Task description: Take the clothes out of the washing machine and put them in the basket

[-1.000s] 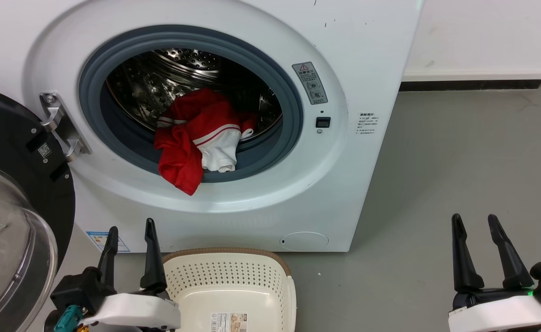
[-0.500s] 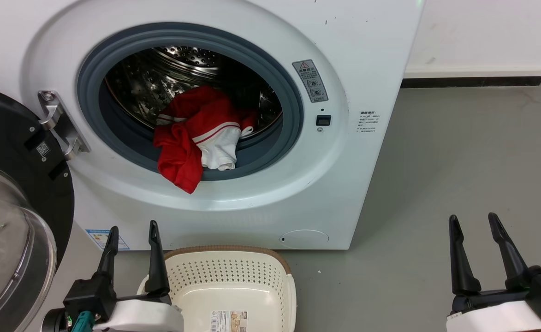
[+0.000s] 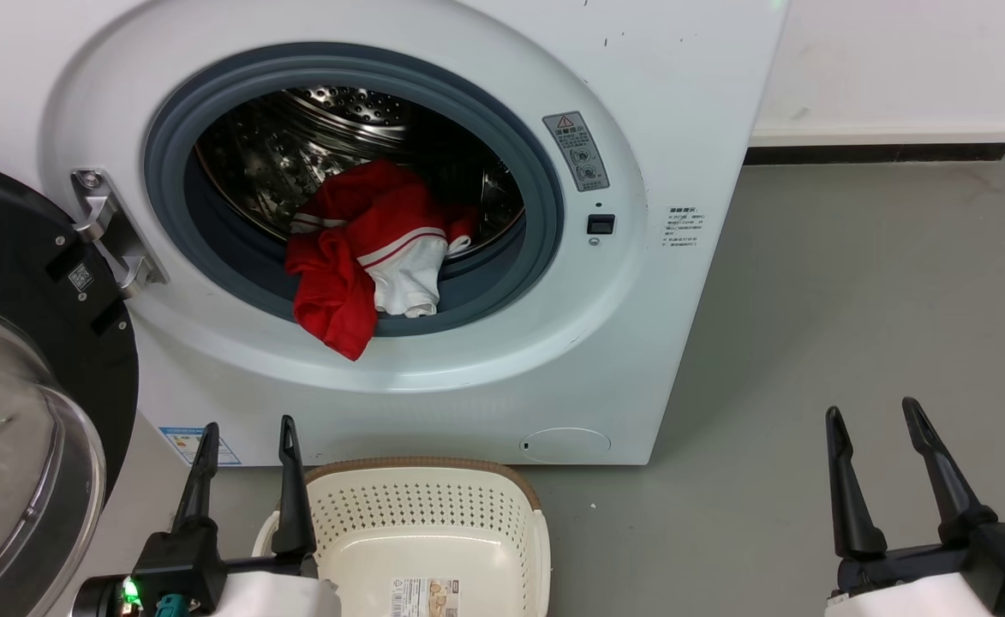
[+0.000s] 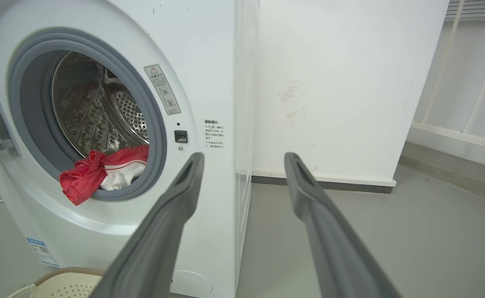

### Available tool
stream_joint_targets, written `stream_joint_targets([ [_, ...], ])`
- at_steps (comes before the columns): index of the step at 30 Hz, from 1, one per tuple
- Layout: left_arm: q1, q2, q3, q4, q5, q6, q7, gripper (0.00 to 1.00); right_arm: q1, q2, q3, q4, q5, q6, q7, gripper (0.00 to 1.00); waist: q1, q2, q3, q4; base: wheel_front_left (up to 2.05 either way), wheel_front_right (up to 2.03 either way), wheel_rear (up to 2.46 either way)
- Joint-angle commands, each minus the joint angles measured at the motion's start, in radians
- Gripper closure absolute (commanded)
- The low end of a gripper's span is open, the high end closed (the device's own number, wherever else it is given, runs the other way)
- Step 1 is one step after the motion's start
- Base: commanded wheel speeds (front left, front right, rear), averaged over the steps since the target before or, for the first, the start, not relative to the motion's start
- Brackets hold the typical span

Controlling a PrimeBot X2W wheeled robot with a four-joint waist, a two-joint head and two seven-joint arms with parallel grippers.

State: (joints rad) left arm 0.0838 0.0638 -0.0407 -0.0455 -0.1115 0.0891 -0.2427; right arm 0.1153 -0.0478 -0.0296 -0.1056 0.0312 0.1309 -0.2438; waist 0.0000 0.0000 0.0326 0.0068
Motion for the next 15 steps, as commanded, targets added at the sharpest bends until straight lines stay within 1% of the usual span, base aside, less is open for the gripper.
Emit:
stream_joint_targets([
  [1,0.009,-0.002,0.004,-0.008,0.016,0.001,-0.009,0.0,0.012,-0.004,0.003,-0.009,-0.016,0.0,-0.006,0.0,0.0,0.0,0.0,0.0,0.0,0.0,0.0],
  [10,0.02,-0.01,0.011,-0.002,0.074,-0.011,-0.025,0.0,0.023,-0.004,0.004,-0.013,-0.064,0.0,-0.024,0.0,0.0,0.0,0.001,0.001,0.0,0.0,0.0],
  [15,0.022,-0.012,0.016,0.012,0.067,-0.018,-0.023,0.0,0.022,-0.004,0.006,-0.001,-0.049,0.0,-0.022,0.0,0.0,0.0,0.0,0.001,0.0,0.0,0.0],
])
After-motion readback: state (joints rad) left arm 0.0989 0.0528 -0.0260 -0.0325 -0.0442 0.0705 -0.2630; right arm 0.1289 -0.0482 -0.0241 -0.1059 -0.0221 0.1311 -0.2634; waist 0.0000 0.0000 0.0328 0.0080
